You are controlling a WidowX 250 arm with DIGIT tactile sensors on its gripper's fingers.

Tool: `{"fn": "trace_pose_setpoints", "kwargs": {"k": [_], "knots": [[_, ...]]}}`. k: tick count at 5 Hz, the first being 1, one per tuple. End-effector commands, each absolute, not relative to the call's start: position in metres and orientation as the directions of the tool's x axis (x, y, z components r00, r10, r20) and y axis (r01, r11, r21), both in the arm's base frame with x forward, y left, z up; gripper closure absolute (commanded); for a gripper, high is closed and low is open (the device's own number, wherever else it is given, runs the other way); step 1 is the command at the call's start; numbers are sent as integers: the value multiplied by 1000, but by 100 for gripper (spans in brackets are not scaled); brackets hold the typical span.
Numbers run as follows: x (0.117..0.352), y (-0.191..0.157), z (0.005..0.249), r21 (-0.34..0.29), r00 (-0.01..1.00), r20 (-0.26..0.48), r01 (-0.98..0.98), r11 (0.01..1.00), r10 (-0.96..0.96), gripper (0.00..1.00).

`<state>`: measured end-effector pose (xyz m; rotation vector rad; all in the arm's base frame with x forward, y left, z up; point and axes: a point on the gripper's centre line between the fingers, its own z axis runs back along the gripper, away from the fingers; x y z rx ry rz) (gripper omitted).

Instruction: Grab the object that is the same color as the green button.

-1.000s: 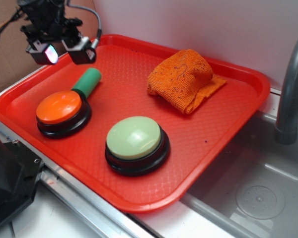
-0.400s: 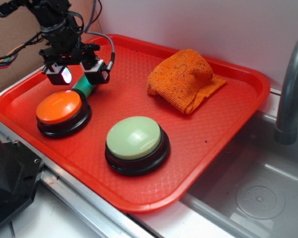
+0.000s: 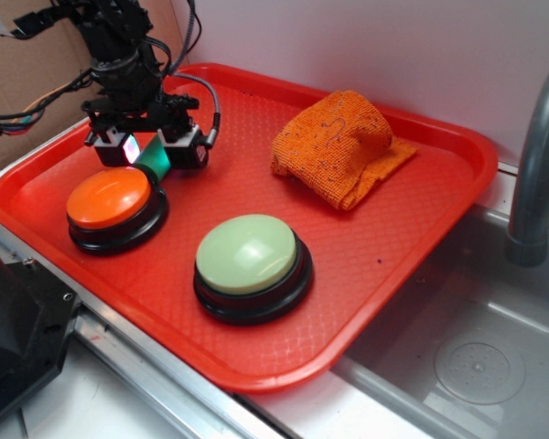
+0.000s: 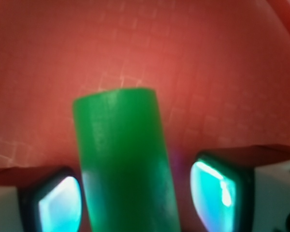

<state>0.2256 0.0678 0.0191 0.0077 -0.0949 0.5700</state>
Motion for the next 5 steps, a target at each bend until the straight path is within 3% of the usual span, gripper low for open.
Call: {"fn": "trace_pose_setpoints", "kwargs": {"k": [1, 2, 3, 4, 5], "knots": [[231, 71, 36, -36, 820, 137, -556, 830, 556, 100], [233, 71, 56, 13, 809, 181, -571, 821, 560, 100], [238, 56, 98, 25, 846, 161, -519, 855, 509, 100], [245, 35, 132, -13, 893, 148, -429, 903, 426, 100], [245, 7, 158, -5, 925, 140, -356, 935, 353, 100]]}}
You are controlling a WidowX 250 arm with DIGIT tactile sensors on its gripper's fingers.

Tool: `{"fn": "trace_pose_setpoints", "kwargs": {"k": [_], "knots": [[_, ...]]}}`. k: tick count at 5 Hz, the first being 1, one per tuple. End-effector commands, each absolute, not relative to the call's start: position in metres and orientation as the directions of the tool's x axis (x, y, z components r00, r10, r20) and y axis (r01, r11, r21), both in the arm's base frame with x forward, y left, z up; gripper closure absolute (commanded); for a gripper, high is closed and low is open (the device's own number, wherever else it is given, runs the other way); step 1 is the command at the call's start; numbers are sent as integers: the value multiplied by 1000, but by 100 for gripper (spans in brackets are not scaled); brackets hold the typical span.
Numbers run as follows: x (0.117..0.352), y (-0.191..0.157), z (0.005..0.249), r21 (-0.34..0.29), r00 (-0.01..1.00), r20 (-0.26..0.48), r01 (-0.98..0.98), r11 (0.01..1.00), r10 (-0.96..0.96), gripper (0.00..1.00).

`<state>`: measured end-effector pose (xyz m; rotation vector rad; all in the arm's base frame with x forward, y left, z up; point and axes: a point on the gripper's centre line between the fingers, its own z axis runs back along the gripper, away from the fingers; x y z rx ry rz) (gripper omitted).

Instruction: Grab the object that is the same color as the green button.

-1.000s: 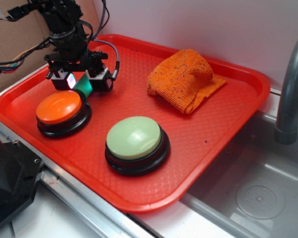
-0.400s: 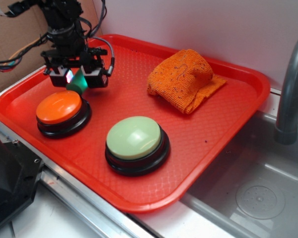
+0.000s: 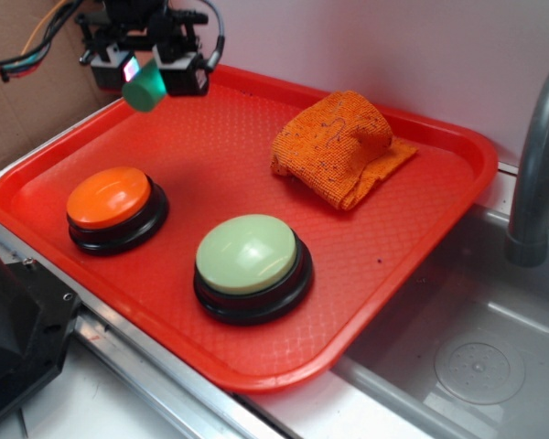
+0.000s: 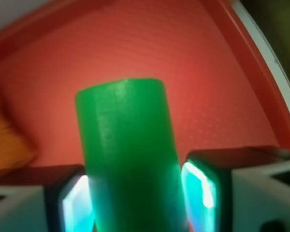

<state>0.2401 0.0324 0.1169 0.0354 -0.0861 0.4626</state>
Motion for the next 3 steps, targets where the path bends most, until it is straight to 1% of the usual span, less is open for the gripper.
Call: {"fn": "trace_pose_setpoints", "kwargs": {"k": [1, 2, 3], "knots": [[235, -20, 177, -65, 949, 164, -261, 963, 268, 100], [231, -32, 179, -104, 954, 160, -239, 966, 253, 100], [225, -23, 178, -88, 946, 147, -278, 956, 289, 100]]}}
